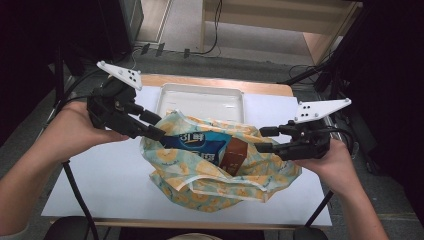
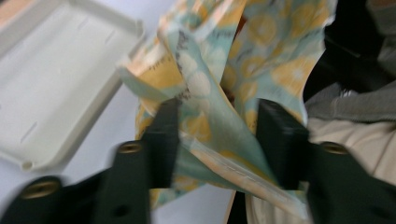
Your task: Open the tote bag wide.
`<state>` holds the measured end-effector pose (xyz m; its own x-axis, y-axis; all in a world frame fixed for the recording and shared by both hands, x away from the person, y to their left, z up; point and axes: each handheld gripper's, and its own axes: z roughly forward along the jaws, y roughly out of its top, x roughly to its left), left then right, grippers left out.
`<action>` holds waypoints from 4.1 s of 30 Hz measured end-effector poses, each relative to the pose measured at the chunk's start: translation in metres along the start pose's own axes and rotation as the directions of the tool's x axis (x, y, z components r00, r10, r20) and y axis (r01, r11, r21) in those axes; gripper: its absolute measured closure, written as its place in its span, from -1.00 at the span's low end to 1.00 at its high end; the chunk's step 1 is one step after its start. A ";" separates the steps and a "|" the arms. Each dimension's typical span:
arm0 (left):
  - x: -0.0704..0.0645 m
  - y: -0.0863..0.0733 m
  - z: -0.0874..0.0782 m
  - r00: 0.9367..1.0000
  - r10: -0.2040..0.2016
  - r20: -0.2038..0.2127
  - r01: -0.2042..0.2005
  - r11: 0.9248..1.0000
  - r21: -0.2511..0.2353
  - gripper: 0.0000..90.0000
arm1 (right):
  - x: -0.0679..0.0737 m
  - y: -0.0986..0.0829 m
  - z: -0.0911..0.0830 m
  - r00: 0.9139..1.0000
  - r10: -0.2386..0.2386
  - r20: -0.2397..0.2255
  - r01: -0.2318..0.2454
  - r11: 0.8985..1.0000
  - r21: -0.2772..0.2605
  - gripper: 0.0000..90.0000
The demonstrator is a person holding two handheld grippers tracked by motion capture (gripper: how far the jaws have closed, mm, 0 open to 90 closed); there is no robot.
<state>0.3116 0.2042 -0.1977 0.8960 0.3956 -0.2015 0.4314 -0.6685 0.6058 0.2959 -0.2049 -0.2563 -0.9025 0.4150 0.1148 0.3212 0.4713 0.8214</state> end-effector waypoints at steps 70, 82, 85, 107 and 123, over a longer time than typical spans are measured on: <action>0.095 -0.129 0.076 0.968 -0.241 0.074 0.251 0.951 -0.182 1.00 | -0.046 -0.078 0.067 0.984 0.176 0.026 -0.176 0.984 -0.025 0.88; 0.098 -0.150 0.097 0.957 -0.275 0.088 0.286 0.947 -0.147 0.99 | -0.045 -0.098 0.085 0.978 0.209 0.015 -0.209 0.978 -0.012 0.87; 0.099 -0.156 0.103 0.952 -0.290 0.095 0.302 0.942 -0.147 0.99 | -0.044 -0.104 0.089 0.975 0.222 0.012 -0.222 0.975 -0.005 0.87; 0.107 -0.185 0.136 0.937 -0.330 0.115 0.346 0.924 -0.161 0.98 | -0.052 -0.136 0.117 0.966 0.254 0.047 -0.255 0.967 0.019 0.92; 0.120 -0.197 0.155 0.924 -0.359 0.129 0.377 0.912 -0.162 0.96 | -0.063 -0.148 0.137 0.960 0.275 0.044 -0.277 0.959 0.058 0.95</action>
<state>0.3502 0.2859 -0.4602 0.6868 0.5249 -0.5028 0.7141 -0.3584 0.6013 0.3449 -0.1943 -0.4612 -0.7657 0.5628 0.3115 0.5752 0.3822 0.7232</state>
